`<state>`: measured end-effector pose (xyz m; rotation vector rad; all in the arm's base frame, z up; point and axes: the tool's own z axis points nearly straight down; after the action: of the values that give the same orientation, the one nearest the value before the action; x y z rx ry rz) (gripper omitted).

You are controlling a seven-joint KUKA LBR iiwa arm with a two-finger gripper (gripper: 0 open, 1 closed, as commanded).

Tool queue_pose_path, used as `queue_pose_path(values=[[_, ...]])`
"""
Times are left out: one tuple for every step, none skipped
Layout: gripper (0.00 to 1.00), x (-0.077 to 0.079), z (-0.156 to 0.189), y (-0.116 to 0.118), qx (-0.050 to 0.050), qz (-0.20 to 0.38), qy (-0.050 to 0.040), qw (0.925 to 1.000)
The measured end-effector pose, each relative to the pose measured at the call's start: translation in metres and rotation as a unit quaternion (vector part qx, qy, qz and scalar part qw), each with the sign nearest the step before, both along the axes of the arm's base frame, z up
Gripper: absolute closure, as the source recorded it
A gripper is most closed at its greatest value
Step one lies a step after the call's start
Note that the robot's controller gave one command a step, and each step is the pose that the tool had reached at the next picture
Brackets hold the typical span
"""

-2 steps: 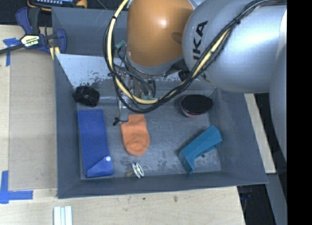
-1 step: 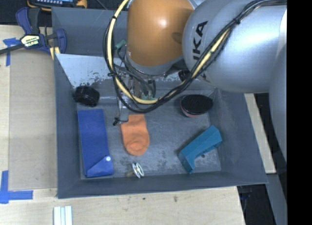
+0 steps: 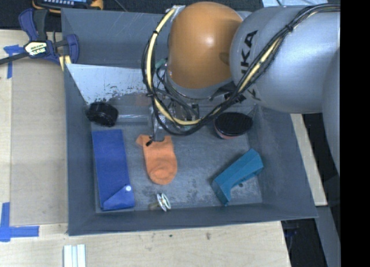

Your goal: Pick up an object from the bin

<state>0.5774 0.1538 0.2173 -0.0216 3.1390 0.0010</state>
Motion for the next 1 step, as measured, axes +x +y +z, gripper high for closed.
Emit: queue_pose_path(values=[[0.00,0.0000,0.0001,0.0000,0.000,0.000,0.0000,1.0000]])
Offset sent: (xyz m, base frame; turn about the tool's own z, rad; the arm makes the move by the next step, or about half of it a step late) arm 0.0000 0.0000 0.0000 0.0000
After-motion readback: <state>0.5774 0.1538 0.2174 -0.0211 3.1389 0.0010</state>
